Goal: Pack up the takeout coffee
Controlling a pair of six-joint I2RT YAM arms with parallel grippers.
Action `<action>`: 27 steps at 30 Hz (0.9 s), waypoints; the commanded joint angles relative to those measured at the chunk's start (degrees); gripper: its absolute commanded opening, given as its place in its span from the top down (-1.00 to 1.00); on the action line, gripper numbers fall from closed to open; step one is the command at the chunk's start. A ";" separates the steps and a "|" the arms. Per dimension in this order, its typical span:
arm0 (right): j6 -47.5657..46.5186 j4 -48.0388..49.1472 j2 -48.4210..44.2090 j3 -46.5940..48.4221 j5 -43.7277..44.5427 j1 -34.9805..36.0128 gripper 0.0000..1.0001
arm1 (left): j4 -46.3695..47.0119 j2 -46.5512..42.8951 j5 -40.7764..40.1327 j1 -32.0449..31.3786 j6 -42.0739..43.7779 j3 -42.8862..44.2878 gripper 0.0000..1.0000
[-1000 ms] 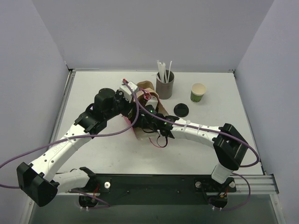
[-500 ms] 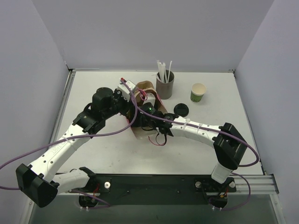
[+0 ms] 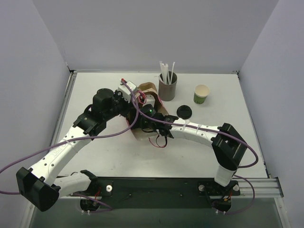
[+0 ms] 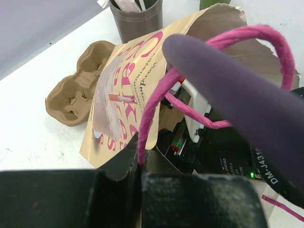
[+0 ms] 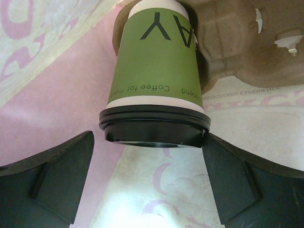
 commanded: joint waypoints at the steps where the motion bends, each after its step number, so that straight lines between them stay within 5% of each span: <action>1: -3.64 6.23 1.39 0.15 -0.25 0.74 -0.80 | 1.48 -1.07 6.17 -1.20 -0.16 1.35 1.00; 16: -1.01 11.42 0.78 -1.35 2.03 0.57 -0.53 | 1.75 -1.34 7.23 -1.20 -0.69 1.00 1.00; 27: 2.42 5.63 -0.36 2.08 0.81 0.48 -0.08 | 1.13 -2.13 6.88 -1.20 -0.86 0.30 1.00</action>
